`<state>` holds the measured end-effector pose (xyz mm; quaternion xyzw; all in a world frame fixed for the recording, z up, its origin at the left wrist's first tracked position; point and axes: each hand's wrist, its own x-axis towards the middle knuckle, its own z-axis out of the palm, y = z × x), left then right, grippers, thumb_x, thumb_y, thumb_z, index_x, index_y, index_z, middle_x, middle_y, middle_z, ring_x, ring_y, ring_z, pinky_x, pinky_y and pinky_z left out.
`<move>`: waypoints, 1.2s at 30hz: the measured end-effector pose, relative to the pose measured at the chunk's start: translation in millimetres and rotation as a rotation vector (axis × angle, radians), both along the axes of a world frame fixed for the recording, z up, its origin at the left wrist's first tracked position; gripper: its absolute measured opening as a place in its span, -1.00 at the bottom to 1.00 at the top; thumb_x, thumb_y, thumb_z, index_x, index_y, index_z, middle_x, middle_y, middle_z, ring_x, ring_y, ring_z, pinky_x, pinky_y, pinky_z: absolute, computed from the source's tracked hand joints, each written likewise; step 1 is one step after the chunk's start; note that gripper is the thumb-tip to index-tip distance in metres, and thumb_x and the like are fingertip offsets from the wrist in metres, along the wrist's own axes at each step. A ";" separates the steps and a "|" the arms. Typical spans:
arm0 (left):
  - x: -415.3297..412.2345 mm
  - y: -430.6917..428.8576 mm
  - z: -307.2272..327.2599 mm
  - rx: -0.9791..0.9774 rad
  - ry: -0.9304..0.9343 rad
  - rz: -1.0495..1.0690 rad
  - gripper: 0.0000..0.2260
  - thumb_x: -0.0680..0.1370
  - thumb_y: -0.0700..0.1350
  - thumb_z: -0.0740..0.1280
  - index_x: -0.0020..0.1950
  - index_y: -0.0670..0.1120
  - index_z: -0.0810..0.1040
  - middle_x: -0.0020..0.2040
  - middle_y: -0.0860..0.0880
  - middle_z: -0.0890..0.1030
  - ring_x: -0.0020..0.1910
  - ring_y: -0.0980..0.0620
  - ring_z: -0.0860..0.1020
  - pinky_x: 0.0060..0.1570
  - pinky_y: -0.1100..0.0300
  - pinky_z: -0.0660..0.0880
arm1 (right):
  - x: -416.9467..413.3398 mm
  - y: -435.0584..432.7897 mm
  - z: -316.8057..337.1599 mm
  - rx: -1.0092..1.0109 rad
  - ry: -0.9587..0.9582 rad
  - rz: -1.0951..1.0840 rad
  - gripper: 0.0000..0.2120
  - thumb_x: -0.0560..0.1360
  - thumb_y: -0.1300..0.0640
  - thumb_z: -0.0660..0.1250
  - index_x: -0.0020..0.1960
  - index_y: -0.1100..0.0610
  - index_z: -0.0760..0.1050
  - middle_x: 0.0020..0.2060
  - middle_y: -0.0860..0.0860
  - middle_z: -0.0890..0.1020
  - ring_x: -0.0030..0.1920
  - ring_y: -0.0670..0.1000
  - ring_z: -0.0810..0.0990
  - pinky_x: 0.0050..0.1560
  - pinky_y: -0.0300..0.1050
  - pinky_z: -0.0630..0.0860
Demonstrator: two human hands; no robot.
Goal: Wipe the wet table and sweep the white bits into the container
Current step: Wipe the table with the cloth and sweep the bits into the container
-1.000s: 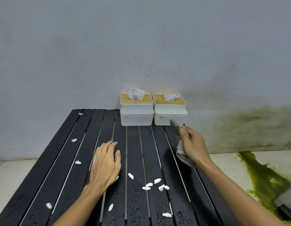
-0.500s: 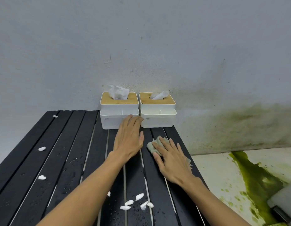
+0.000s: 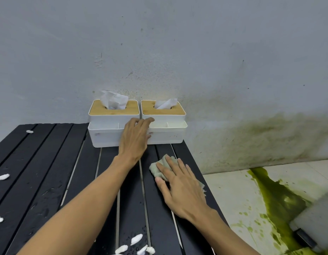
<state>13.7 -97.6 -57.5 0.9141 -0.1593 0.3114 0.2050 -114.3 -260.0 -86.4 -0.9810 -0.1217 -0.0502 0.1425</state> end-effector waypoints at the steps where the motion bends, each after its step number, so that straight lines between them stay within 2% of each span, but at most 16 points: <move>1: 2.0 -0.2 -0.6 -0.021 -0.002 -0.006 -0.54 0.43 -0.26 0.48 0.30 -0.09 0.49 0.00 -0.08 0.62 0.07 -0.14 0.48 0.07 0.00 0.44 | 0.2 -0.3 -0.1 0.004 0.000 0.006 -0.39 0.58 -0.29 -0.17 0.59 -0.17 0.10 0.63 -0.11 -0.02 0.63 0.04 -0.10 0.59 -0.01 -0.17; 5: 3.7 -1.8 -2.3 -0.145 -0.006 -0.030 -0.59 0.44 -0.29 0.46 0.25 -0.04 0.52 -0.03 -0.02 0.61 0.04 -0.06 0.48 -0.07 0.11 0.42 | -0.4 -5.9 1.4 0.011 0.031 0.048 -0.41 0.60 -0.31 -0.10 0.60 -0.19 0.05 0.63 -0.13 -0.09 0.62 0.04 -0.16 0.57 -0.03 -0.23; 9: 4.8 -5.5 0.7 -0.254 -0.023 -0.046 -0.61 0.46 -0.32 0.43 0.19 0.03 0.51 -0.05 0.06 0.58 0.04 0.09 0.43 -0.25 0.21 0.34 | -1.3 -15.6 5.8 -0.034 0.038 0.094 -0.42 0.63 -0.31 0.00 0.60 -0.21 0.00 0.62 -0.18 -0.13 0.62 -0.02 -0.21 0.60 -0.03 -0.19; 12: 6.6 -7.7 4.5 -0.296 -0.046 -0.062 -0.61 0.44 -0.36 0.42 0.16 0.01 0.51 -0.05 0.06 0.59 0.04 0.09 0.43 -0.20 0.29 0.32 | 0.3 -20.7 6.3 -0.067 0.011 0.148 -0.42 0.63 -0.29 0.00 0.61 -0.21 0.00 0.62 -0.17 -0.13 0.61 -0.06 -0.23 0.60 -0.06 -0.18; 15: 7.8 -7.7 10.9 -0.336 -0.059 -0.093 -0.59 0.42 -0.42 0.40 0.15 -0.02 0.53 -0.03 0.04 0.59 0.04 0.12 0.40 -0.10 0.50 0.26 | 3.0 -22.5 3.7 -0.056 -0.006 0.184 -0.46 0.65 -0.20 -0.01 0.61 -0.18 0.01 0.62 -0.16 -0.10 0.61 -0.08 -0.22 0.60 -0.11 -0.17; 17: 8.5 -6.6 16.9 -0.352 -0.068 -0.110 -0.57 0.40 -0.45 0.39 0.14 -0.03 0.52 -0.03 0.04 0.58 0.02 0.15 0.37 -0.08 0.56 0.25 | 6.0 -20.0 1.9 -0.064 -0.013 0.177 -0.47 0.66 -0.16 -0.04 0.61 -0.17 0.01 0.63 -0.14 -0.08 0.61 -0.07 -0.20 0.58 -0.15 -0.20; 21: 9.2 -3.9 29.8 -0.361 -0.093 -0.144 -0.58 0.40 -0.41 0.39 0.13 -0.01 0.50 -0.03 0.07 0.57 0.00 0.13 0.38 -0.11 0.30 0.29 | 21.8 -7.2 1.4 -0.042 -0.031 0.142 -0.50 0.67 -0.13 -0.04 0.61 -0.13 0.08 0.62 -0.10 0.03 0.62 -0.01 -0.09 0.57 -0.18 -0.20; 25: 4.9 -4.2 46.0 -0.428 -0.115 -0.202 -0.62 0.41 -0.36 0.40 0.11 0.00 0.47 -0.05 0.09 0.56 -0.03 0.03 0.44 -0.03 0.09 0.47 | 43.1 5.2 -0.5 -0.007 -0.035 0.089 -0.52 0.69 -0.09 0.01 0.59 -0.09 0.14 0.62 -0.05 0.11 0.62 0.06 0.00 0.59 -0.07 -0.06; 28: 1.0 -4.2 58.5 -0.527 -0.114 -0.251 -0.61 0.41 -0.37 0.39 0.11 0.01 0.46 -0.07 0.11 0.53 0.03 -0.03 0.47 0.03 -0.06 0.55 | 61.9 15.3 -2.2 0.000 -0.056 0.044 -0.54 0.69 -0.07 0.03 0.57 -0.04 0.21 0.60 0.01 0.18 0.60 0.13 0.08 0.59 0.01 0.03; 33: -4.3 9.3 76.5 -0.621 -0.127 -0.275 -0.62 0.40 -0.37 0.38 0.10 -0.01 0.47 -0.05 0.09 0.53 0.08 -0.05 0.50 0.10 -0.06 0.56 | 107.5 33.2 -7.0 -0.022 -0.108 -0.046 -0.57 0.64 -0.03 0.04 0.44 0.07 0.38 0.49 0.12 0.37 0.48 0.23 0.30 0.51 0.10 0.22; 36: -7.2 18.7 83.0 -0.644 -0.155 -0.270 -0.63 0.39 -0.38 0.39 0.09 -0.04 0.48 -0.09 0.14 0.52 0.07 -0.06 0.52 0.08 -0.04 0.57 | 137.0 44.1 -5.7 -0.040 -0.120 -0.089 -0.61 0.61 0.00 0.07 0.33 0.13 0.45 0.38 0.14 0.46 0.35 0.27 0.41 0.38 0.14 0.34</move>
